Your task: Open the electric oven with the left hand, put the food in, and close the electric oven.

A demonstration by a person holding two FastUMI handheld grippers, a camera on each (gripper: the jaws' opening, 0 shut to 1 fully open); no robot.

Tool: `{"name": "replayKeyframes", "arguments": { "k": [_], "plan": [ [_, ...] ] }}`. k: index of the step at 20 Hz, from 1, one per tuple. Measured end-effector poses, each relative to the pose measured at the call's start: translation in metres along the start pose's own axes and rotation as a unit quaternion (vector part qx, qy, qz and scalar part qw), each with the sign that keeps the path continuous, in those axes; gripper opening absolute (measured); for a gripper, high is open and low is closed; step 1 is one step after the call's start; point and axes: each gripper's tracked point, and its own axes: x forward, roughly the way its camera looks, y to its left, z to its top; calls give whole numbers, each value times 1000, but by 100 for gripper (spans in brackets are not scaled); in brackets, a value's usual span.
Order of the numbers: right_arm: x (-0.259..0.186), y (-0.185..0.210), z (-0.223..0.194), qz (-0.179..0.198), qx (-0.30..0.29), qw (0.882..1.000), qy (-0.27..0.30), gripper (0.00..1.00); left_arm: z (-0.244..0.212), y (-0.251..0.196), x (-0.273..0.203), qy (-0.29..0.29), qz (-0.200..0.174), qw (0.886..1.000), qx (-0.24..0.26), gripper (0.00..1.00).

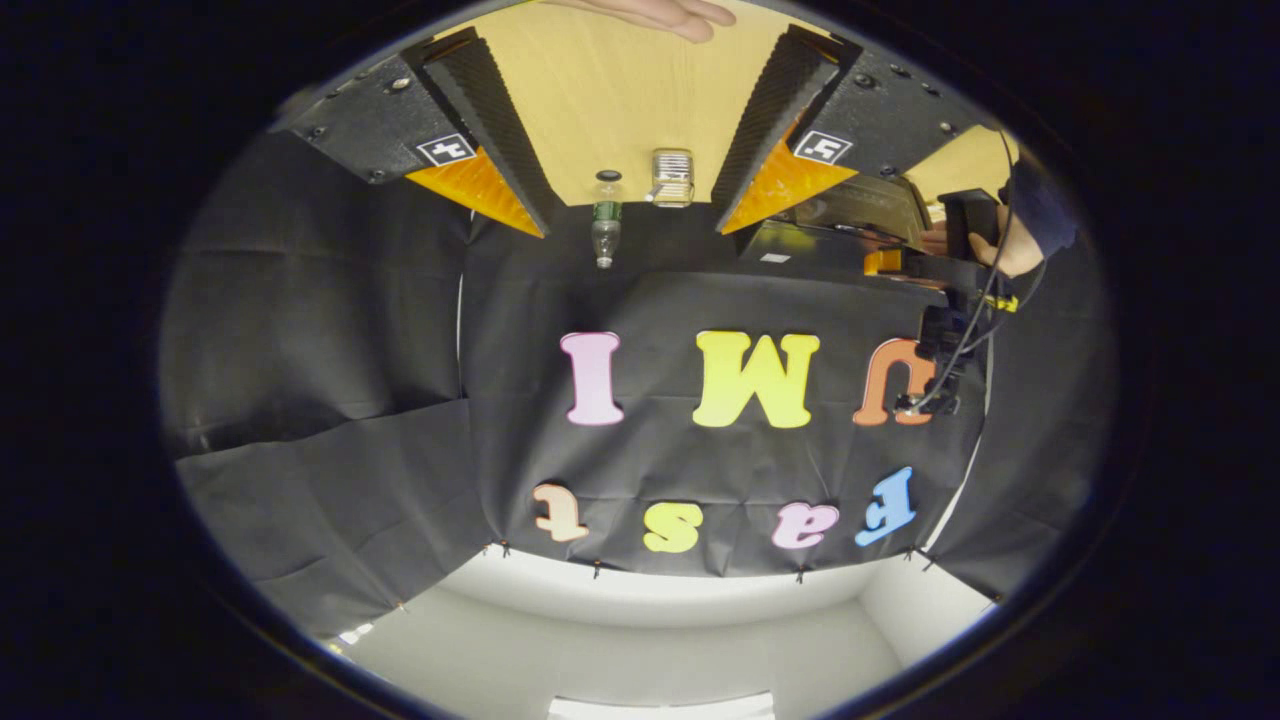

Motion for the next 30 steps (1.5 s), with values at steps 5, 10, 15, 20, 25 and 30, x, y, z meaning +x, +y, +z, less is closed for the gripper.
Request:
{"name": "replayKeyframes", "arguments": {
  "k": [5,10,15,20,25,30],
  "plan": [
    [-6,-1,-8,-5,4,1000,7,100,-32,0,20,52,5,999,-4,97],
    [-19,7,-7,1,2,1000,2,96,-44,-6,13,72,-3,997,-9,99],
    [-35,15,-9,7,7,1000,7,96,-54,-9,-14,85,-7,996,-5,100],
    [-48,24,-24,19,24,999,30,99,-72,-14,-47,82,-7,996,19,100],
    [-71,31,-33,25,24,998,45,96,-98,-18,-76,99,-7,995,20,99],
    [-93,35,-41,27,25,998,41,96,-135,-24,-99,121,-10,993,15,99]
  ]
}}
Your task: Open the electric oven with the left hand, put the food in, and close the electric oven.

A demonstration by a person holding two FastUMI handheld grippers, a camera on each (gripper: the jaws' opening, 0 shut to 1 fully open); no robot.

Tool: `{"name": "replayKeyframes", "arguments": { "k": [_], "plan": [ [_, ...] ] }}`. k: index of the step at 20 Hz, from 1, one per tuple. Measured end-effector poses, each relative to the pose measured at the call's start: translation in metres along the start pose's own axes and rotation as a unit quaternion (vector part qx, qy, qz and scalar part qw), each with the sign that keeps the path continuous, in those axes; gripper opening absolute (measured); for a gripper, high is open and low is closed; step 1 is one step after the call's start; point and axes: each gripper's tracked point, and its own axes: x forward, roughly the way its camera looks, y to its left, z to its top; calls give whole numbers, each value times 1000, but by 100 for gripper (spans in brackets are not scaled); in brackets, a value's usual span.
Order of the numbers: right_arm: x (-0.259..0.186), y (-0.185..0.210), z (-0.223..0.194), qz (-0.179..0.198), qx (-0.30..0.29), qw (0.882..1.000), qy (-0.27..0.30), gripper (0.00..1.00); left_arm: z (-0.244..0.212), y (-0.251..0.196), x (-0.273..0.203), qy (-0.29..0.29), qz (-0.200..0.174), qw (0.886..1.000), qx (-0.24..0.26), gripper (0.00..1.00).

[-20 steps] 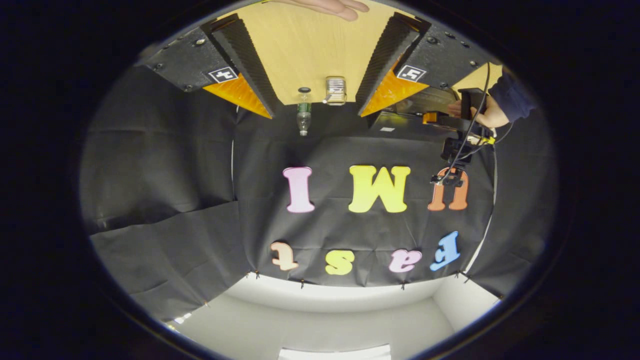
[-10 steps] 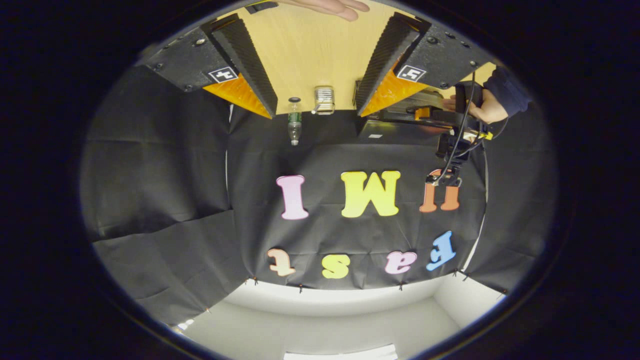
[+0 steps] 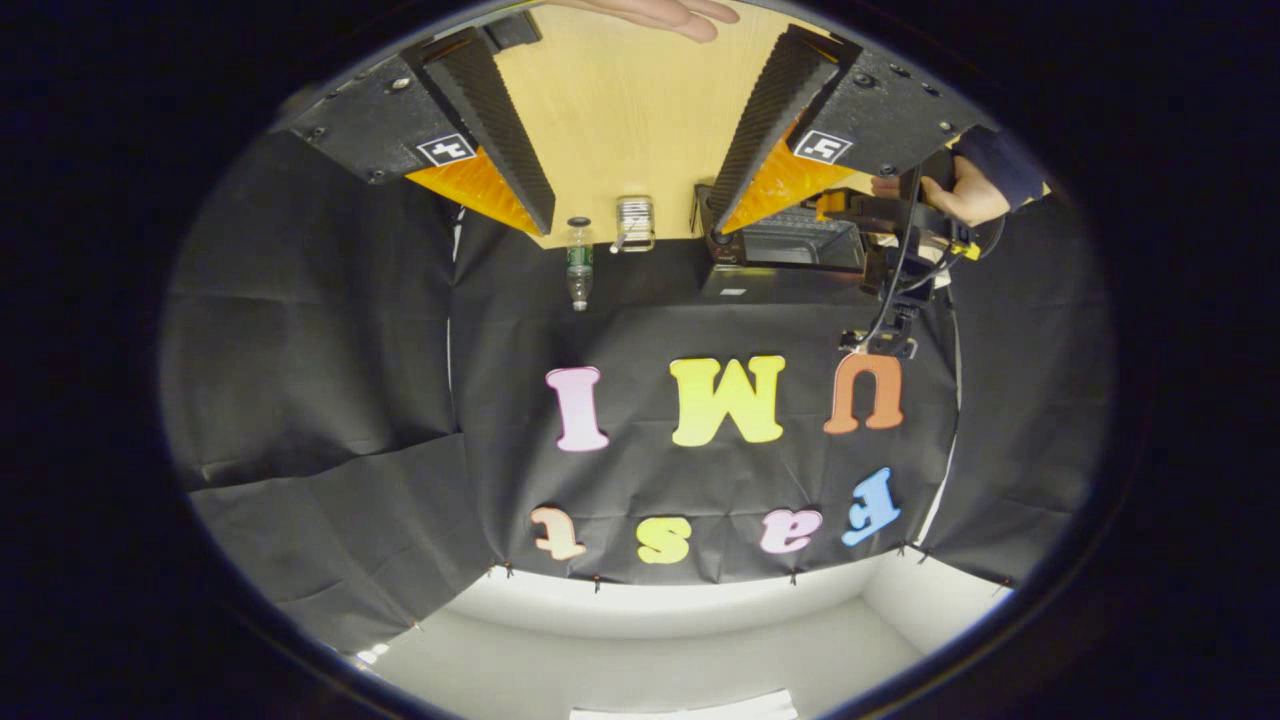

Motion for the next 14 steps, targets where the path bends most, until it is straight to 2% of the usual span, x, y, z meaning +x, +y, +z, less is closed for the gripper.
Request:
{"name": "replayKeyframes", "arguments": {
  "k": [2,8,13,14],
  "plan": [
    [-7,0,-6,-1,1,1000,5,99,-21,-3,-3,14,-2,1000,-8,99],
    [-21,8,-8,0,-7,1000,6,96,-83,-11,13,85,-32,993,-80,99],
    [-20,17,-17,2,-13,1000,18,96,-78,1,16,59,-25,995,-74,95],
    [-19,19,-20,4,-13,1000,21,99,-75,3,13,56,-24,995,-78,95]
  ]
}}
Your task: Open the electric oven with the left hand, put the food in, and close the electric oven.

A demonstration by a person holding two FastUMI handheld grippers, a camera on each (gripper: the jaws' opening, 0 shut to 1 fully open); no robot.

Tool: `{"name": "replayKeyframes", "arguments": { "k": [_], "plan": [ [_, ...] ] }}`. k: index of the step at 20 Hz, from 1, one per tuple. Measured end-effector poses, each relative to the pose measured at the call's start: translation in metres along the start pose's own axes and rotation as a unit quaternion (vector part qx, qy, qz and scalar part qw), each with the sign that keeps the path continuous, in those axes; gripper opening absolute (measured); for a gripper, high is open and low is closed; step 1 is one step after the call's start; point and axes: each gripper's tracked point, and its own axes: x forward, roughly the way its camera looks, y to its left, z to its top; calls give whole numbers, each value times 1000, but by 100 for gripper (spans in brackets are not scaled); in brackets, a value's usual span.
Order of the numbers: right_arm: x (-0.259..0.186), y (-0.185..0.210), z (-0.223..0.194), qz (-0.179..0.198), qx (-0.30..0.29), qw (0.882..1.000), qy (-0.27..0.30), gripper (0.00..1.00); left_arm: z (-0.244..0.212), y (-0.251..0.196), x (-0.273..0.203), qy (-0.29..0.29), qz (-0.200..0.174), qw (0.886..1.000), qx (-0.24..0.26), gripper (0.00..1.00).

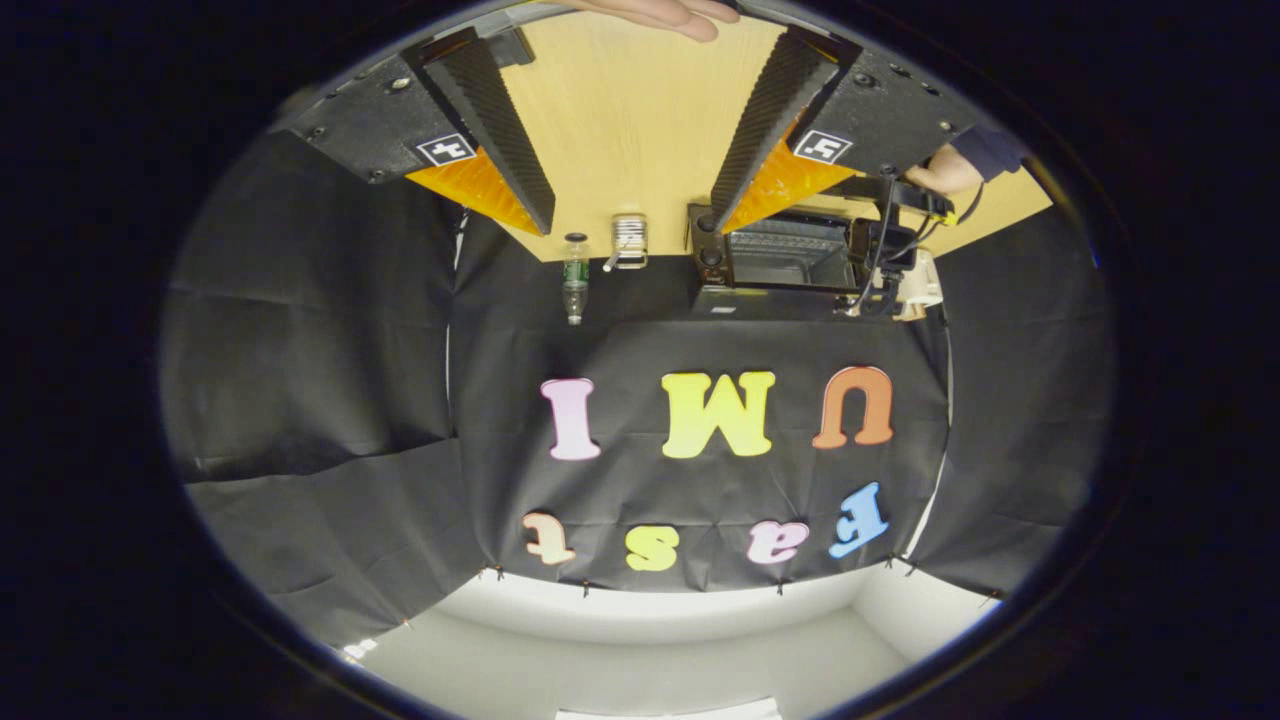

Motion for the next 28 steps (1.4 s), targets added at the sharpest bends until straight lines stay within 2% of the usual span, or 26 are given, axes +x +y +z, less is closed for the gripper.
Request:
{"name": "replayKeyframes", "arguments": {
  "k": [3,10,13,16,18,21,23,24,25,26,28],
  "plan": [
    [6,11,-9,7,-3,1000,12,96,18,5,-19,-29,-7,999,-14,94],
    [22,47,-43,41,-12,998,46,96,64,23,-111,-131,-14,991,-15,93],
    [30,77,-58,90,-10,994,58,97,73,30,-154,-178,-7,984,-4,93],
    [49,99,-82,130,-11,988,80,97,66,35,-191,-200,-4,980,14,93],
    [59,123,-105,165,-10,981,105,97,60,44,-213,-213,3,977,20,93],
    [62,163,-138,223,-7,962,157,100,52,57,-236,-228,11,974,6,93],
    [67,184,-150,250,-16,952,176,96,48,61,-244,-233,13,972,5,93],
    [69,192,-160,263,-19,946,187,100,45,63,-249,-233,13,972,9,93],
    [69,204,-167,278,-17,940,197,96,44,66,-251,-232,16,972,11,93],
    [67,216,-175,295,-13,932,210,100,43,68,-252,-231,19,973,11,93],
    [62,239,-194,323,-19,917,235,100,42,69,-254,-227,17,974,8,93]
  ]
}}
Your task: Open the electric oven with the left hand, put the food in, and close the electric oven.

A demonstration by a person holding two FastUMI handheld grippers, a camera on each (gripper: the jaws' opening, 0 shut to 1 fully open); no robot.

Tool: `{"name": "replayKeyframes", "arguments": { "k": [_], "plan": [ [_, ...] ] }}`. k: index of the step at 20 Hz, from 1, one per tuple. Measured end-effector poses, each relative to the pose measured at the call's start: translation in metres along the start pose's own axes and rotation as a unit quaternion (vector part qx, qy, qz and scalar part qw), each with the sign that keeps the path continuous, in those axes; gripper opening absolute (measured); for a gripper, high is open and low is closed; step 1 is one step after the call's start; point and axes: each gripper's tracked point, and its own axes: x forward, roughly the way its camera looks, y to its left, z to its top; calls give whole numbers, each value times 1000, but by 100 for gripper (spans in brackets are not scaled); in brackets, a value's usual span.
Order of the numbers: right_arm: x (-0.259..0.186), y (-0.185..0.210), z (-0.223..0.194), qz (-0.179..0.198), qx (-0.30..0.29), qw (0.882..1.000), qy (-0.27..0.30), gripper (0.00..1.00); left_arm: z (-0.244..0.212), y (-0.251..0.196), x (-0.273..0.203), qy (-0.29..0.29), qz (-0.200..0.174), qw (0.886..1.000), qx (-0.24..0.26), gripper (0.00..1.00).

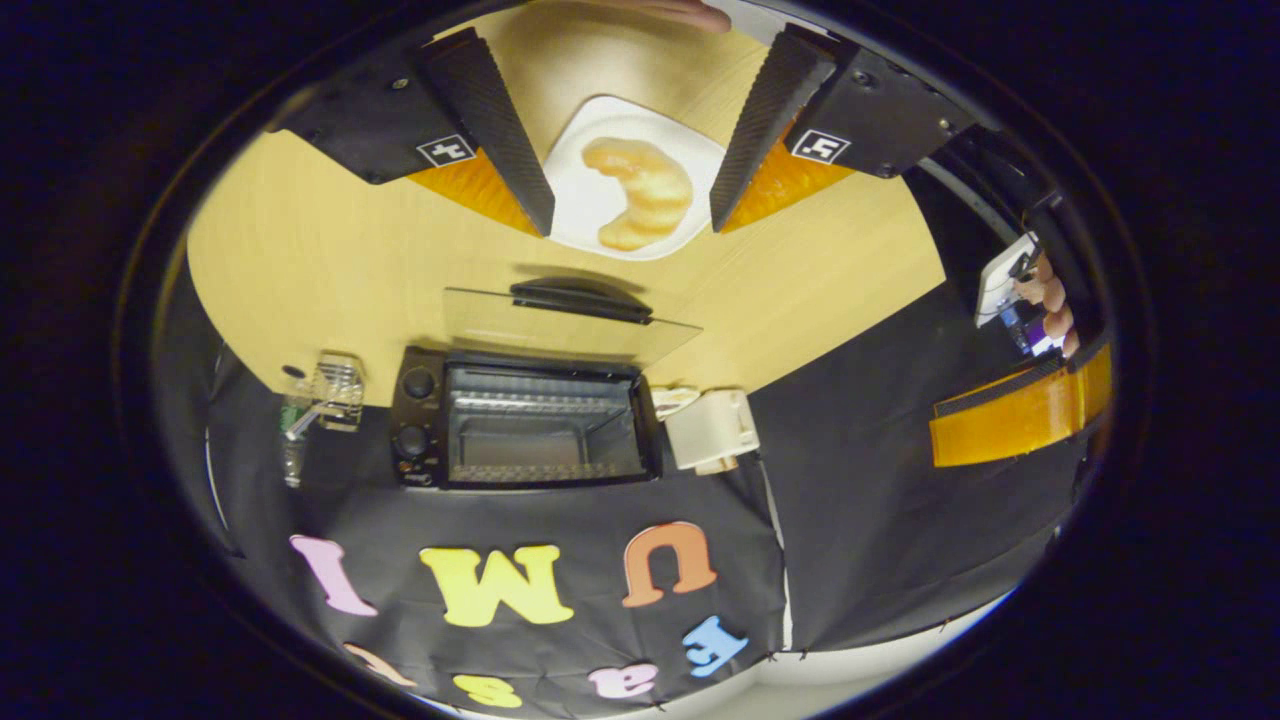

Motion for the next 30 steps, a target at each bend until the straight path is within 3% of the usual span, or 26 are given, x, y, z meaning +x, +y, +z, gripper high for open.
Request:
{"name": "replayKeyframes", "arguments": {
  "k": [4,7,10,14,21,22,27,30],
  "plan": [
    [22,13,-22,35,-45,997,55,99,3,-1,1,-1,-4,1000,13,93],
    [35,11,-28,39,-82,993,78,100,2,-6,3,-1,-10,1000,26,93],
    [46,6,-31,34,-66,993,92,99,0,-8,6,0,-13,999,34,93],
    [49,-2,-33,-1,-30,997,67,83,-15,-11,13,16,-17,999,25,93],
    [41,8,-23,-2,-24,999,47,63,-21,-6,13,24,-13,1000,16,93],
    [41,10,-19,-5,-21,999,43,51,-20,-5,12,21,-13,1000,13,93],
    [32,26,2,3,-15,1000,20,45,-13,9,4,10,-7,1000,2,93],
    [23,35,30,11,20,1000,-9,45,-7,14,0,1,-7,1000,-4,93]
  ]
}}
